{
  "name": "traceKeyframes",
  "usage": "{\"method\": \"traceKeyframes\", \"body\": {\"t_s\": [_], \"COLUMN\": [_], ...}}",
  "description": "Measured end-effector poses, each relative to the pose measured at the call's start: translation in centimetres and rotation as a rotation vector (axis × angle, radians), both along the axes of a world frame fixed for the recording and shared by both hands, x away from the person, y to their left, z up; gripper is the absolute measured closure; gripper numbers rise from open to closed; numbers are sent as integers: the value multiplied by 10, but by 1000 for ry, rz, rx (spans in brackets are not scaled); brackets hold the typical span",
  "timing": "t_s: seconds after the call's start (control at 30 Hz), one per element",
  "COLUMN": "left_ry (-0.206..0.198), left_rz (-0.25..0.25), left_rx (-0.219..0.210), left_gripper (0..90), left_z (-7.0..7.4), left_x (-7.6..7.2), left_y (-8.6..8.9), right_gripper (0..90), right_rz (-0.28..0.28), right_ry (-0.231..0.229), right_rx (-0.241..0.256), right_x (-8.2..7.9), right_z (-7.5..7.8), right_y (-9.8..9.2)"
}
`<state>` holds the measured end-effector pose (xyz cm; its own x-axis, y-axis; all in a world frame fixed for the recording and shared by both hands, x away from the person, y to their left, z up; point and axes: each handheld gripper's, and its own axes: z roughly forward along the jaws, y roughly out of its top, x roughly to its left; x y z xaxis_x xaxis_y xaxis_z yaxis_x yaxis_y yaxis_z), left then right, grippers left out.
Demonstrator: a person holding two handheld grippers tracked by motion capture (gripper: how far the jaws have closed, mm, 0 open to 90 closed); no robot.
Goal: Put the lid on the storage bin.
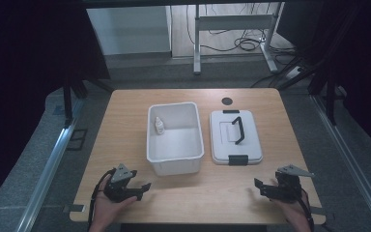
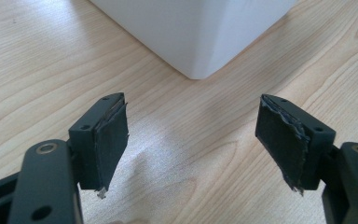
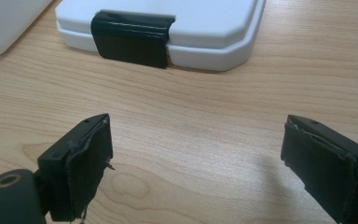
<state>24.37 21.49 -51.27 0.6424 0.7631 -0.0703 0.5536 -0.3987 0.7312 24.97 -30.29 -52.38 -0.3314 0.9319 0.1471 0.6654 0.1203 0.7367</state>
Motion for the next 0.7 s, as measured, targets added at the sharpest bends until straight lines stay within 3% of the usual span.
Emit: {"method": "traceKeyframes", "body": {"t_s": [0.17, 0.37, 0.5, 0.7], "left_ry": [1, 1, 3, 3], "left_rz": [-3, 3, 5, 6], "left_rx": [4, 0, 0, -2], "left_gripper": [256, 256, 256, 256], "left_z": [0, -1, -1, -1], "left_x": [0, 0, 0, 1], "left_y": [-1, 1, 1, 2], "right_gripper": [102, 171, 187, 233], "right_rz": [-1, 36, 34, 34], "right_ry": [0, -5, -14, -2], "right_rx": [1, 24, 6, 38], "right_x": [0, -1, -2, 0], "right_z": [0, 0, 2, 1], "right_y": [0, 0, 2, -1]}}
